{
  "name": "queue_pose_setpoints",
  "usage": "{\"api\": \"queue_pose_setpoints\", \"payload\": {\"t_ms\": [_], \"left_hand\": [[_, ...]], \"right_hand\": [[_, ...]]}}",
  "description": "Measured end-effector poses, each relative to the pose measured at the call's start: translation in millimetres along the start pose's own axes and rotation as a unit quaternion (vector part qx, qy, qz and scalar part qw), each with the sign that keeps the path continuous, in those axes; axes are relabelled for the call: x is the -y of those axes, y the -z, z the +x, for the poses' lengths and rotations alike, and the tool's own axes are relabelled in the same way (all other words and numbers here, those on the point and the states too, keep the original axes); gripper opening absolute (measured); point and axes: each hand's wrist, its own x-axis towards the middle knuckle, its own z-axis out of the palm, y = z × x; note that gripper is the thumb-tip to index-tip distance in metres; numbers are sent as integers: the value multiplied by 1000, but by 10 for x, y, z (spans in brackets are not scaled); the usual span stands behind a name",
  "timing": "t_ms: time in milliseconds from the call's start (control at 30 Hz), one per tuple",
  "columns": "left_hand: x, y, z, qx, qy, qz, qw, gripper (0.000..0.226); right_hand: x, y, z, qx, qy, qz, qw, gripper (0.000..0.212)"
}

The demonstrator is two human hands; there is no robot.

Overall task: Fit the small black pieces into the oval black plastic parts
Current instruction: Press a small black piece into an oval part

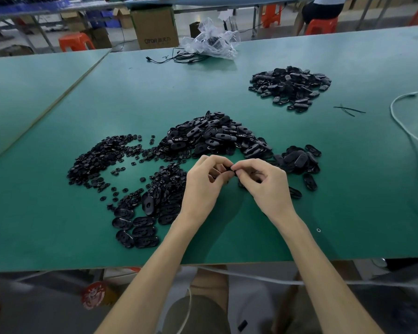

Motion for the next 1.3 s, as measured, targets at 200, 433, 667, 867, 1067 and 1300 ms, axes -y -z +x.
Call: {"api": "queue_pose_setpoints", "payload": {"t_ms": [200, 433, 667, 867, 1067, 1300], "left_hand": [[-5, 44, 14, -43, 44, -63, 996, 8], [1, 58, 34, -41, 27, -54, 997, 6], [18, 53, 22, 10, 41, -107, 993, 6], [27, 50, 30, 0, 58, -132, 990, 9], [32, 53, 16, 6, 55, -149, 987, 7], [35, 42, 22, 2, 56, -194, 979, 8]], "right_hand": [[9, -3, 7, -21, -11, 23, 999, 16], [5, -7, 12, -17, -20, 49, 998, 19], [18, -6, 3, -9, -15, 16, 1000, 20], [45, -20, 2, -8, -26, 10, 1000, 10], [35, -17, -8, -8, -26, -6, 1000, 6], [11, -18, 5, -34, -37, -17, 999, 4]]}}
